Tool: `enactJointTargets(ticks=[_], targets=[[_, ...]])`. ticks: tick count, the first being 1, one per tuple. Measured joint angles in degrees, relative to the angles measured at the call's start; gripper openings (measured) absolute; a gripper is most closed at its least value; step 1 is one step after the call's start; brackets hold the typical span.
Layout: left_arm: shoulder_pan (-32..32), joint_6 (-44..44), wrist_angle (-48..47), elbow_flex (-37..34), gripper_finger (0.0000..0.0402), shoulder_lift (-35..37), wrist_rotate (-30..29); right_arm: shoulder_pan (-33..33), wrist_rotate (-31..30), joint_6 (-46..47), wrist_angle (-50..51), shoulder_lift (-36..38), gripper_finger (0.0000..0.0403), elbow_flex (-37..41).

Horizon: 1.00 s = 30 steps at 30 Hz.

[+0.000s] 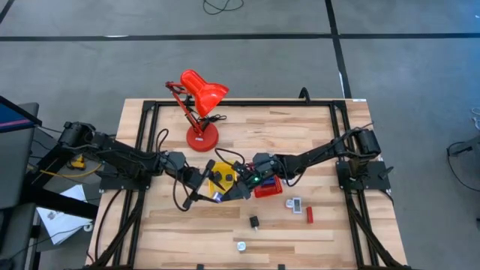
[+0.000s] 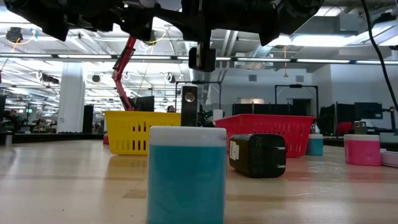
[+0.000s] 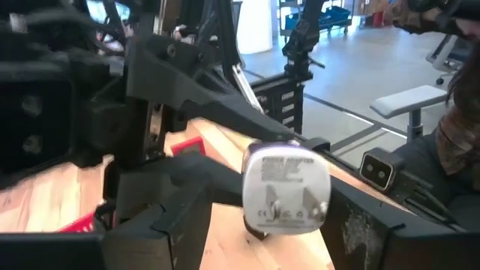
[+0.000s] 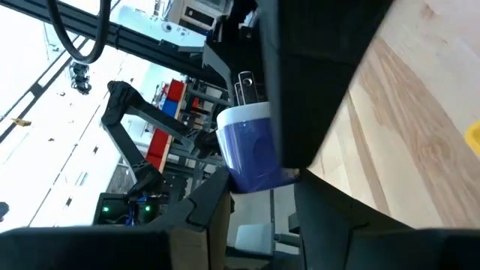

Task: Pick & Place Office items
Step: Put the purple charger adapter into the yellow bin

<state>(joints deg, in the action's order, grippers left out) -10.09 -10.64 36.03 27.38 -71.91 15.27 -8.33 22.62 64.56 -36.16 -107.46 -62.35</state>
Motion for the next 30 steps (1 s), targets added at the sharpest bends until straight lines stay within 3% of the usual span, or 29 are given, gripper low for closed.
enactJointTargets(ticks=[7, 21, 30], targets=[[0.0, 0.0, -3.6, 0.0, 0.0195, 3.6, -0.2, 0.0, -0.7, 0.2, -0.1, 0.0, 0.0123, 0.0], [0.0, -0.6, -3.6, 0.0, 0.0128, 2.2, -0.8, 0.5, -1.7, 0.0, -0.4, 0.0, 0.0123, 0.1], [0.0, -1.1, -3.6, 0.0, 0.0143, 2.2, -0.9, 0.5, 0.1, -2.2, -0.1, 0.0, 0.0144, 0.0]])
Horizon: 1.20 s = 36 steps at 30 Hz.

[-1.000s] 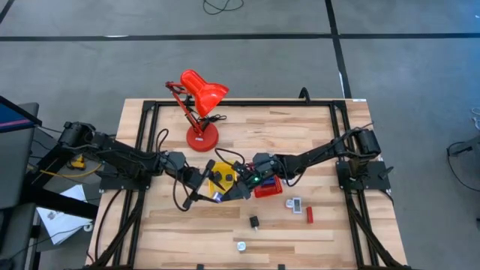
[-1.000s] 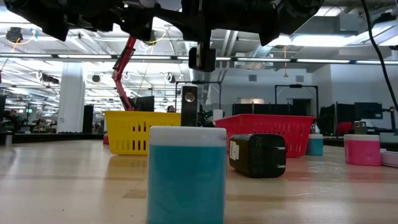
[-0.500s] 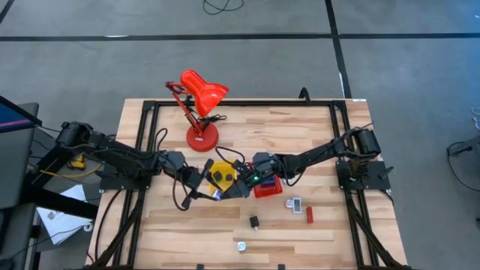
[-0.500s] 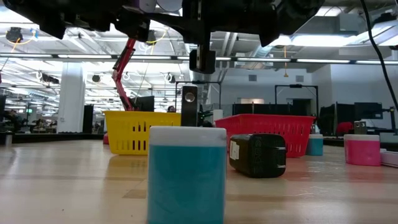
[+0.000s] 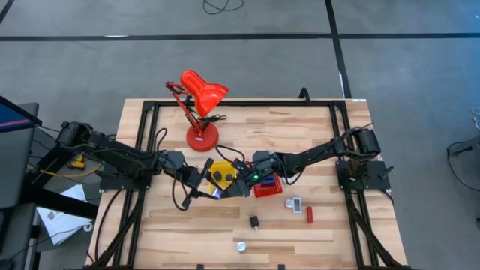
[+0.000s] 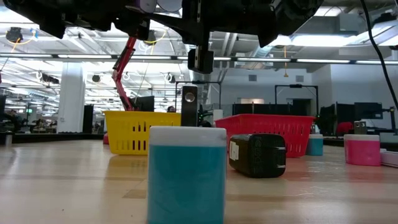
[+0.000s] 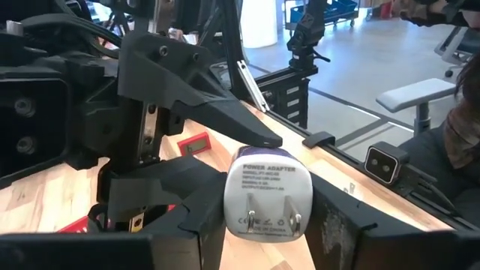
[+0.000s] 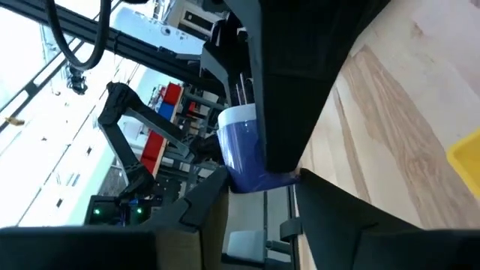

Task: Pick & Place Office items
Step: Put the purple charger adapter into the yellow bin

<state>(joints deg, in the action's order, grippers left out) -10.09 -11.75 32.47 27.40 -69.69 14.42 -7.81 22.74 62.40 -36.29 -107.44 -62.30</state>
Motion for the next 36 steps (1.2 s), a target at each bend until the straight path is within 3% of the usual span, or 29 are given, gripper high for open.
enactJointTargets(ticks=[5, 9, 14, 19, 27, 36], targets=[[0.0, 0.0, -0.1, 0.0, 0.0134, 0.0, 0.1, 0.3, 2.7, -1.4, 0.2, 0.0, 0.0198, 0.0], [0.0, 0.6, -0.8, 0.0, 0.0133, 0.0, 0.1, 1.4, 8.6, -5.3, 0.2, 0.0, 0.025, 0.0], [0.0, 4.5, -3.0, 0.0, 0.0139, 0.0, -3.0, 1.0, 8.8, -11.2, 0.5, 5.6, 0.0274, 5.8], [0.3, 7.5, -7.9, 0.5, 0.0132, -0.5, -12.6, 1.9, 0.7, -20.0, 0.5, 17.2, 0.0276, 16.7], [0.9, 10.6, -22.4, 8.7, 0.0132, -5.6, -13.1, 2.4, -12.0, -31.4, 0.9, 34.2, 0.0276, 31.4], [0.9, 12.6, -27.8, 14.4, 0.0132, -15.9, -13.1, 2.5, -21.9, -35.0, 1.7, 38.8, 0.0276, 37.7]])
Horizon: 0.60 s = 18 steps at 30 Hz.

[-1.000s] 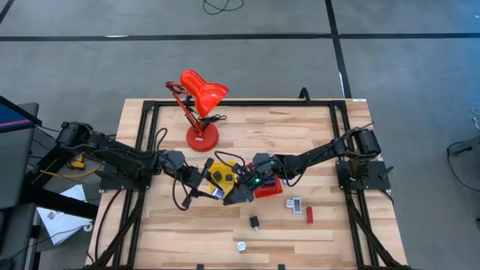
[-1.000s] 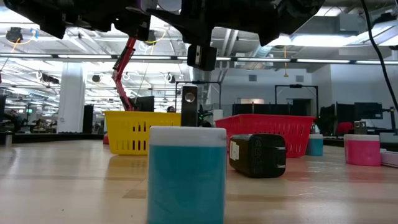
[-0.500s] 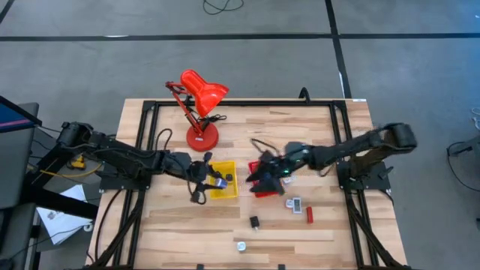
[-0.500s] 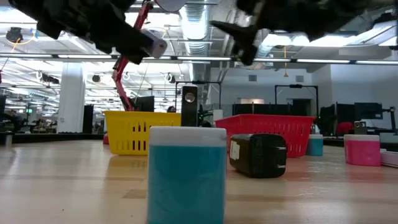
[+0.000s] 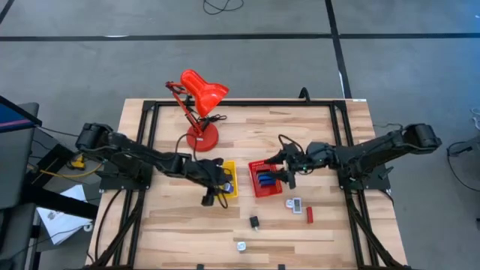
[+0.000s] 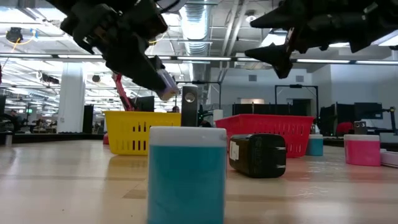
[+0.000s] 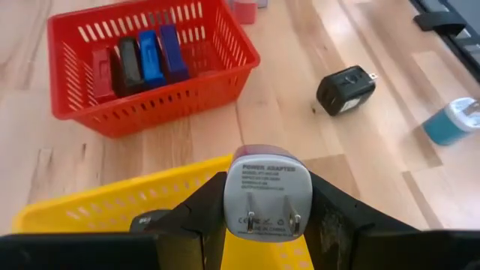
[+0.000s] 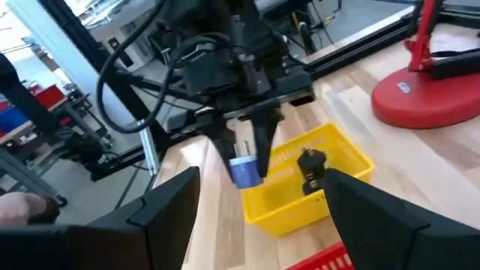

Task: Pick & Place Office items
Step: Put the purple charger adapter into the yellow bin

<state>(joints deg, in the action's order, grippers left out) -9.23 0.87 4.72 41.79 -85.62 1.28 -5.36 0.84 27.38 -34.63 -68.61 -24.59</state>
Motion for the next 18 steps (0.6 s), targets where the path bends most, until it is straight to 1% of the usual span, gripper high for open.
enactJointTargets(ticks=[7, 18], targets=[[1.5, 0.7, -4.0, 2.4, 0.0132, -4.1, 0.0, -0.1, 0.2, 0.0, 0.8, 0.0, 0.0276, 0.3], [2.2, 1.4, -4.5, 2.6, 0.0139, -7.0, 0.0, -0.1, 0.4, -0.4, 2.2, 0.0, 0.0276, 0.3]])
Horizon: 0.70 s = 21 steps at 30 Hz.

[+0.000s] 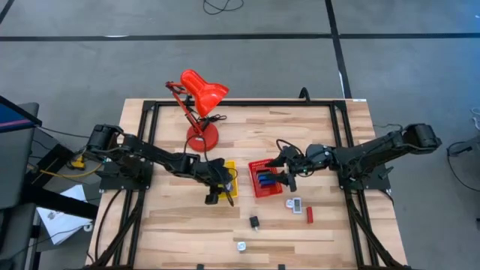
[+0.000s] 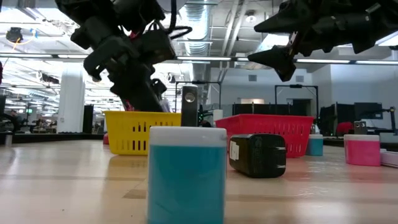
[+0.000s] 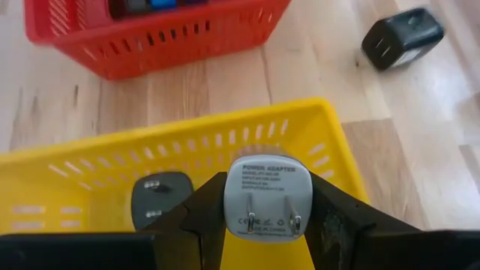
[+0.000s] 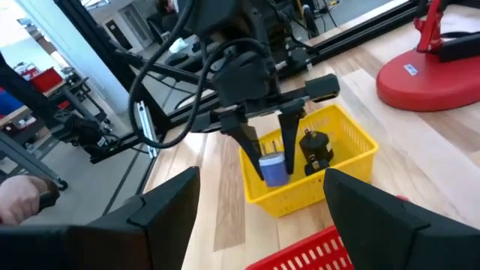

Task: Pick & Place Office items
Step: Put the purple charger adapter into the yellow bin

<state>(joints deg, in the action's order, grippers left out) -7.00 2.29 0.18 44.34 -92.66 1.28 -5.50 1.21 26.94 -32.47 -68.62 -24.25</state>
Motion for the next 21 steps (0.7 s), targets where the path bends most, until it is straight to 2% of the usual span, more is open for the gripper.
enactJointTargets(ticks=[21], targets=[[0.0, 4.2, -9.8, -0.1, 0.0138, -0.6, 0.0, 0.0, 0.0, 0.0, 0.8, 0.0, 0.0276, 0.0]])
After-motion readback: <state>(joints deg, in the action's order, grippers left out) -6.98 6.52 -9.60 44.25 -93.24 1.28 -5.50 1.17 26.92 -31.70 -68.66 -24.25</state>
